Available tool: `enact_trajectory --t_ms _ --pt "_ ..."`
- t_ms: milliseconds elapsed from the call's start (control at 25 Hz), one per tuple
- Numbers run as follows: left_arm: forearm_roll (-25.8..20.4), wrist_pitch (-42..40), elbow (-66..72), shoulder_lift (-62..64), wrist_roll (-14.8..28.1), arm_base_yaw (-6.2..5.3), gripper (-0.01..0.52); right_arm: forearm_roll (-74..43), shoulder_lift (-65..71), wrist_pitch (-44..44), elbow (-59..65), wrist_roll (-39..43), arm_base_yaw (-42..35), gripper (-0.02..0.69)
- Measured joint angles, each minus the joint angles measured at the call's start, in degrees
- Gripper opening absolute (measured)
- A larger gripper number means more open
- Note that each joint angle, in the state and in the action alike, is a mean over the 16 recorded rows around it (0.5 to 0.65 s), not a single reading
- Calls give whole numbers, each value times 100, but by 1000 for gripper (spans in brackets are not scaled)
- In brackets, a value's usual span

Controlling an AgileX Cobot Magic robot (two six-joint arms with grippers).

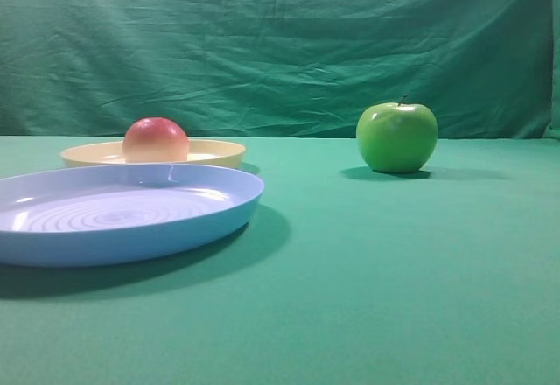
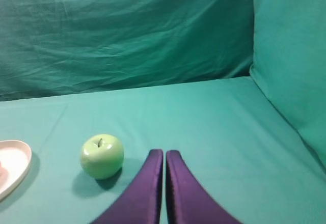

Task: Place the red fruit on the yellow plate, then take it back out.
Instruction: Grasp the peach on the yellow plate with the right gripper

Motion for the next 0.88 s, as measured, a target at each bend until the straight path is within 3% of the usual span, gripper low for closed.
enact_trajectory --t_ms 480,880 --pt "0 0 0 0 0 0 0 1 -1610 -428 2053 0 -548 0" --pt "0 0 0 0 0 0 0 24 -2089 -509 2922 -15 -704 0"
